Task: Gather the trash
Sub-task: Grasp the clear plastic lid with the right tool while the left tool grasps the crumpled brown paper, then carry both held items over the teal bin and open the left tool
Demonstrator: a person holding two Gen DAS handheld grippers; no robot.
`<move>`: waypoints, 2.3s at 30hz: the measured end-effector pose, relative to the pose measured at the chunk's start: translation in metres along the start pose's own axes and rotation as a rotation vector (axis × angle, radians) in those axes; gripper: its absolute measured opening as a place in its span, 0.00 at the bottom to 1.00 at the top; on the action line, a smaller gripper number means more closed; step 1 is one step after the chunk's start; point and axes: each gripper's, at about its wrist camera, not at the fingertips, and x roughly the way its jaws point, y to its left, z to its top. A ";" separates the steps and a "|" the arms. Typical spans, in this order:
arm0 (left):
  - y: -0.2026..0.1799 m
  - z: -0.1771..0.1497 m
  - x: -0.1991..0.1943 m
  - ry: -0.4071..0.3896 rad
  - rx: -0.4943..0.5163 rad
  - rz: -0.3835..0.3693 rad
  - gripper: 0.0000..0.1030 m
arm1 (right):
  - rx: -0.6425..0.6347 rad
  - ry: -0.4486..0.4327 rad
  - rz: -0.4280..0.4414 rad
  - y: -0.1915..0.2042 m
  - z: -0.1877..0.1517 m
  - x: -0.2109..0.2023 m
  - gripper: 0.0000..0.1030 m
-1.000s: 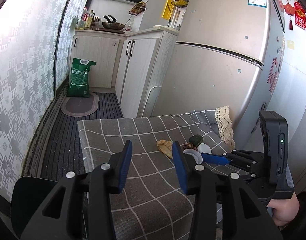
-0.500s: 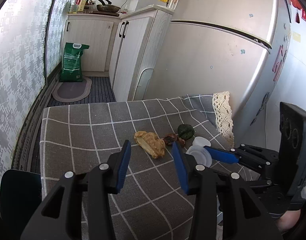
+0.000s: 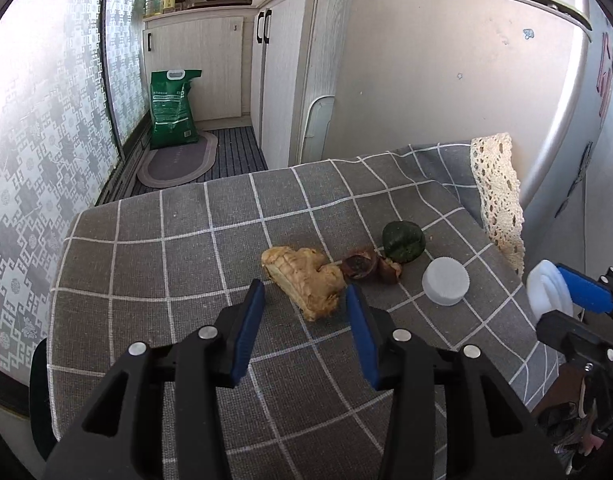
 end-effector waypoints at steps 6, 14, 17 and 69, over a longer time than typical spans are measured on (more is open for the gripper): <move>0.001 0.008 0.008 0.010 -0.028 -0.015 0.46 | -0.005 0.008 0.009 0.002 -0.004 -0.001 0.38; 0.005 0.009 0.006 0.009 -0.048 -0.022 0.34 | -0.005 0.027 0.005 0.002 -0.008 0.005 0.38; 0.012 0.008 0.000 -0.008 -0.071 -0.026 0.34 | -0.005 0.031 0.009 0.004 -0.005 0.007 0.38; 0.249 -0.115 -0.078 0.032 -0.257 0.083 0.34 | -0.282 0.156 0.199 0.249 0.077 0.105 0.38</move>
